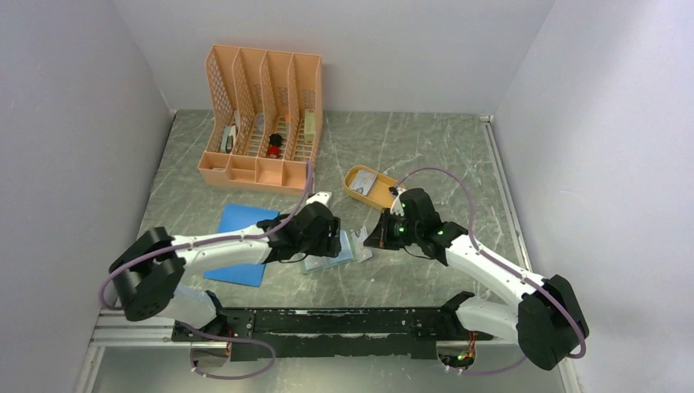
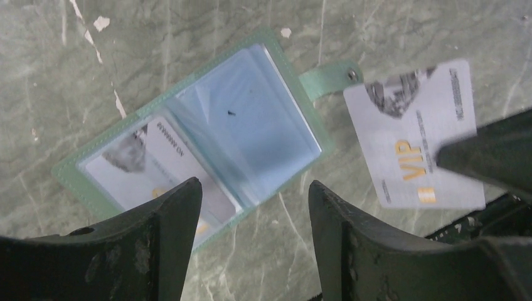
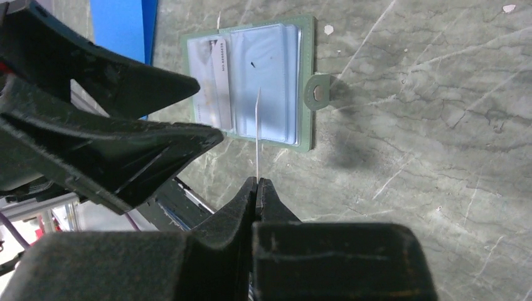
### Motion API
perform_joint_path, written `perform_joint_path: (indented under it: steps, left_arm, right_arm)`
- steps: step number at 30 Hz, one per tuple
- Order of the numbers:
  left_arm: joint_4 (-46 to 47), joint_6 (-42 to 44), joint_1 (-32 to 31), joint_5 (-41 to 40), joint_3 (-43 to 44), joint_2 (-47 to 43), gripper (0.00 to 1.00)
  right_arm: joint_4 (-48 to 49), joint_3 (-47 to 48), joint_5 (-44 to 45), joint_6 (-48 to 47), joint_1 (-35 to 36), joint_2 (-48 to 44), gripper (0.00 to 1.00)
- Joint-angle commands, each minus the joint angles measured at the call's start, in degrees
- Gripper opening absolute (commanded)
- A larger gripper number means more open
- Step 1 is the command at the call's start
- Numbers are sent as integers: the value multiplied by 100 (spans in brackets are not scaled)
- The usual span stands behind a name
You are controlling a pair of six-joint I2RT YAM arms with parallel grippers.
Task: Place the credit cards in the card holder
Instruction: Turn over the card slot in the card holder.
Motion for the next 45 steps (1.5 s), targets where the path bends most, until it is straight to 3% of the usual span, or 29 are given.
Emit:
perform_joint_path:
  steps: [1,11,27,45]
  left_arm:
    - [-100,96,-11,-321,546,548,67]
    - [-416,218,-6,-701,915,1296,57]
    - [-481,251,-7,-775,841,1304,7]
    - [-328,397,0,-689,472,768,5]
  right_arm:
    - [256,-151,94,29,22,-179,0]
    - [81,-153,-8,-150,19,-292,0]
    - [155,-126,-160,-129,19,-198,0]
    - [516,-159,-610,-254,263,631,0]
